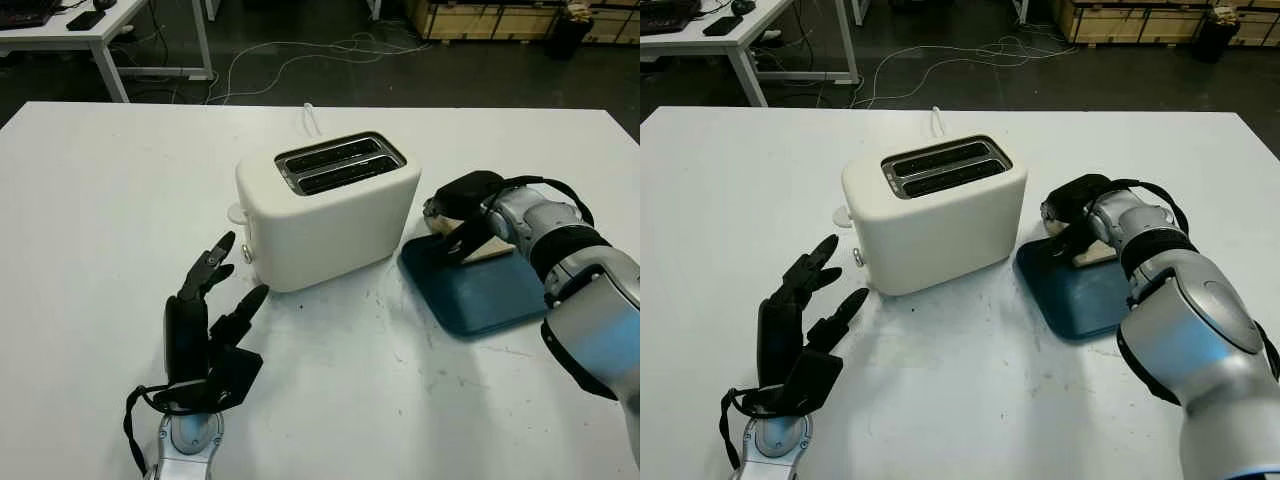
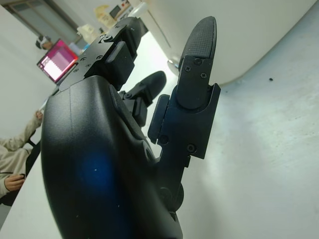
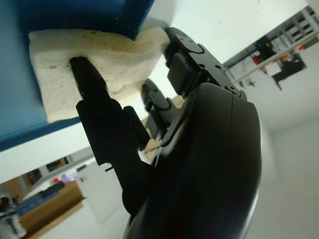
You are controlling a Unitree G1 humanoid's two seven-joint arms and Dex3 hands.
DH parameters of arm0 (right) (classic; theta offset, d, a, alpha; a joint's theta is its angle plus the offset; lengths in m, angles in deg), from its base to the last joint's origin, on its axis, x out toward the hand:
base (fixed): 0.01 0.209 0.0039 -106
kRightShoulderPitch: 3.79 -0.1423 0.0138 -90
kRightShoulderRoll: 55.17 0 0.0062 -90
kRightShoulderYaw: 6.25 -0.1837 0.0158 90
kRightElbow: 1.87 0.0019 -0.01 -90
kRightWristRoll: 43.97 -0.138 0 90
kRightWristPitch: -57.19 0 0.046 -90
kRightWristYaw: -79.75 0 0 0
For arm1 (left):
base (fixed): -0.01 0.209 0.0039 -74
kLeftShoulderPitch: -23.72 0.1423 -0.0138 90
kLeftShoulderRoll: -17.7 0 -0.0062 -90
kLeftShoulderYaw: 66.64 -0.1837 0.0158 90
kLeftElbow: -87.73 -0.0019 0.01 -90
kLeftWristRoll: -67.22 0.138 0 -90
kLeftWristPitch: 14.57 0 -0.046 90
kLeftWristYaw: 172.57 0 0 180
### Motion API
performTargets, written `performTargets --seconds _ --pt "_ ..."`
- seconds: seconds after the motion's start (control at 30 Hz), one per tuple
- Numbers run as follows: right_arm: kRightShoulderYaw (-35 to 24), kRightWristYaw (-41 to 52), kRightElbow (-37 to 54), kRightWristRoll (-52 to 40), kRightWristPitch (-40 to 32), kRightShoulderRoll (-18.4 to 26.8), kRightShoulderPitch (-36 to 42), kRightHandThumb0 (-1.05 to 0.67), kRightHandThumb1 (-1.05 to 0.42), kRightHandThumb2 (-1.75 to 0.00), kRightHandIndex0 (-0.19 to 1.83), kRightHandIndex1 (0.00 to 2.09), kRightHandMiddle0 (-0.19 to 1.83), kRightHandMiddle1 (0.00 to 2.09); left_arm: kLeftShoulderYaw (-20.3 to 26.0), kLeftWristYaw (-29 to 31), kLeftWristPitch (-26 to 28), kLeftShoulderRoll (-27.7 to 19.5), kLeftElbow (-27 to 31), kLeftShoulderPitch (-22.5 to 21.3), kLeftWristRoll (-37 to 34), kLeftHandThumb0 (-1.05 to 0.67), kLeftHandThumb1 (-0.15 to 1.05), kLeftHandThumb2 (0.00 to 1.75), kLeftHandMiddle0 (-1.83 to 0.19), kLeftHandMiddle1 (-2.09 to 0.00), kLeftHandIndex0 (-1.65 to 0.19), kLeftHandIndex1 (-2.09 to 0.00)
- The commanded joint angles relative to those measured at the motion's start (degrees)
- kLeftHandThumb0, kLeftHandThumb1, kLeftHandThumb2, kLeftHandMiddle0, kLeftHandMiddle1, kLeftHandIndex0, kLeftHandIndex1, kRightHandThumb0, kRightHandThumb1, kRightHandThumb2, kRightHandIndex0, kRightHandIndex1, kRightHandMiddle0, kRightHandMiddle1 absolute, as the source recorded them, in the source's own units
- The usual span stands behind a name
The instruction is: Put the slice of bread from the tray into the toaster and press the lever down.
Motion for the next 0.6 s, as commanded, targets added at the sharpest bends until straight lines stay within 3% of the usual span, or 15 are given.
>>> performTargets --seconds 0.0,0.03,0.07,0.1,0.17,0.4,0.43,0.5,0.57 --pt "1.76 -0.70 -0.42 2.10 0.53 -0.39 1.46 -0.24 -0.76 -0.03 1.09 0.20 1.00 0.11 -0.15 -0.36 0.40 0.31 0.72 0.18 0.69 -0.59 0.92 0.15 -0.35 -0.85 -0.55 -0.03" --pt "2.19 -0.66 -0.49 2.40 0.00 -0.57 1.35 -0.25 -0.79 -0.02 1.07 0.27 1.03 0.09 -0.11 -0.38 0.22 0.27 0.52 0.04 0.54 -0.59 0.92 0.15 -0.35 -0.85 -0.55 -0.03" --pt "2.56 -0.44 -0.55 2.64 -0.42 -0.71 1.22 -0.25 -0.79 -0.01 0.97 0.51 1.07 0.07 -0.08 -0.38 0.12 0.22 0.36 -0.06 0.47 -0.59 0.92 0.15 -0.35 -0.86 -0.55 -0.03" --pt "3.00 -0.47 -0.60 2.98 -0.70 -0.80 1.12 -0.24 -0.80 -0.01 0.81 0.89 1.09 0.05 -0.12 -0.42 0.20 0.26 0.40 -0.04 0.54 -0.60 0.92 0.15 -0.35 -0.86 -0.56 -0.03" --pt "3.71 -1.24 -0.65 3.59 -0.91 -0.79 1.11 -0.23 -0.79 0.00 0.66 1.26 1.11 0.05 -0.24 -0.46 0.56 0.31 0.62 0.08 0.83 -0.60 0.92 0.15 -0.34 -0.87 -0.56 -0.03" --pt "4.65 -5.40 -0.86 4.15 -0.98 -0.33 1.78 -0.22 -0.81 -0.01 0.60 1.50 1.12 0.12 -0.20 -0.41 0.12 0.13 0.04 -0.01 0.80 -0.61 0.92 0.15 -0.34 -0.88 -0.56 -0.03" --pt "4.41 -6.03 -0.82 3.96 -0.70 -0.21 1.83 -0.21 -0.81 -0.01 0.59 1.55 1.06 0.28 -0.22 -0.41 -0.07 0.12 -0.11 0.00 0.68 -0.61 0.92 0.16 -0.33 -0.87 -0.55 -0.03" --pt "4.25 -6.89 -0.78 3.91 -0.36 -0.05 1.82 -0.20 -0.82 -0.01 0.59 1.67 0.76 0.90 -0.24 -0.22 -0.41 0.03 -0.33 0.01 0.32 -0.61 0.92 0.15 -0.33 -0.87 -0.55 -0.03" --pt "3.89 -7.68 -0.71 3.67 -0.31 0.10 1.74 -0.20 -0.84 0.00 0.61 1.65 0.70 0.99 -0.41 -0.10 0.05 0.13 0.09 0.24 0.43 -0.60 0.92 0.15 -0.32 -0.86 -0.55 -0.03"
